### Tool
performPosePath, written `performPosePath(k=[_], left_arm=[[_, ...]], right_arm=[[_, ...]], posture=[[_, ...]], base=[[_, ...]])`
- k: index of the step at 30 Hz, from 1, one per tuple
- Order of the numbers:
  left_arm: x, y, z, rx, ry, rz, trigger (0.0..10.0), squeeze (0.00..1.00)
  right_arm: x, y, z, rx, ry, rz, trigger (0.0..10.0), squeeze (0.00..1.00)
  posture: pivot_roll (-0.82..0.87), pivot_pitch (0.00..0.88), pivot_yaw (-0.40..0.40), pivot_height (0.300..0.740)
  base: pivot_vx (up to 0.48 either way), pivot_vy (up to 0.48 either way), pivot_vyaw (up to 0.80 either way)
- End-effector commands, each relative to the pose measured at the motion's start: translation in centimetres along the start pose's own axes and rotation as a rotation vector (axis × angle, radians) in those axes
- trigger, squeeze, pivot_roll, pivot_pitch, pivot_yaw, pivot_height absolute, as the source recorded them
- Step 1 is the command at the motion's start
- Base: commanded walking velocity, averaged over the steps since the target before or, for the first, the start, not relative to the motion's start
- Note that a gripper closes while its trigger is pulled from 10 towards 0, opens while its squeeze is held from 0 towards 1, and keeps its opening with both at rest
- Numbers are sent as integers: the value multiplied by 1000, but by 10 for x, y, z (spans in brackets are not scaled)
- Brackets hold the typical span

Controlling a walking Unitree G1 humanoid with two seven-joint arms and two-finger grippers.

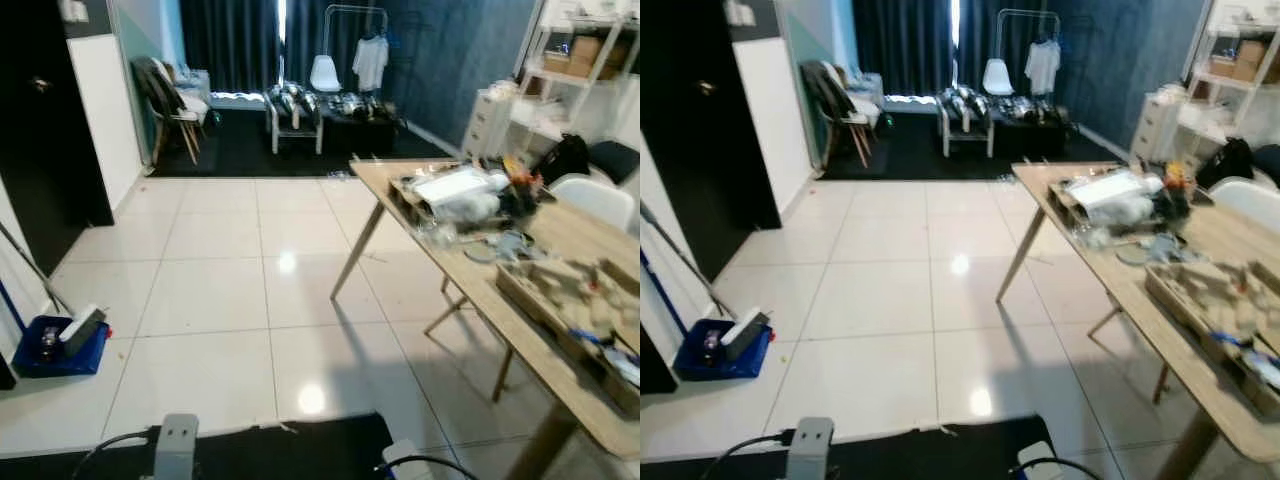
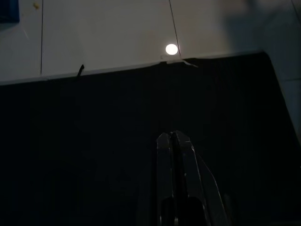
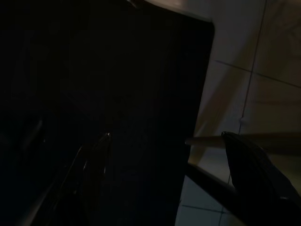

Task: Picking trash to rubbish bin

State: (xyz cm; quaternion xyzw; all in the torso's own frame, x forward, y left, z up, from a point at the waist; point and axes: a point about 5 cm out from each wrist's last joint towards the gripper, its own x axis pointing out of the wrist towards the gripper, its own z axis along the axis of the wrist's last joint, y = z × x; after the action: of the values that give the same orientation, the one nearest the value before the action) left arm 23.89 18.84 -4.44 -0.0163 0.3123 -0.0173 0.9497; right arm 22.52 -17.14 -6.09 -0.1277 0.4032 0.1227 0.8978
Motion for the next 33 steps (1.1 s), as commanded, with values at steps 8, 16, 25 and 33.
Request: performPosePath(k=[8, 16, 25, 33], left_arm=[[-1, 2, -1, 11, 12, -1, 10000, 0], [0, 2, -1, 13, 17, -4, 10000, 0], [1, 0, 1, 22, 16, -11, 10000, 0], [0, 1, -3, 15, 32, -2, 10000, 0]], right_arm=[[0, 5, -3, 18, 17, 11, 10000, 0], [1, 6, -3, 14, 20, 9, 10000, 0], [1, 5, -1, 15, 23, 4, 10000, 0], [2, 8, 0, 10, 24, 11, 10000, 0]], posture=[[19, 0, -51, 740], [13, 0, -49, 740], [16, 0, -50, 740], [20, 0, -53, 740]], base=[[315, 0, 0], [308, 0, 0], [290, 0, 0], [100, 0, 0]])
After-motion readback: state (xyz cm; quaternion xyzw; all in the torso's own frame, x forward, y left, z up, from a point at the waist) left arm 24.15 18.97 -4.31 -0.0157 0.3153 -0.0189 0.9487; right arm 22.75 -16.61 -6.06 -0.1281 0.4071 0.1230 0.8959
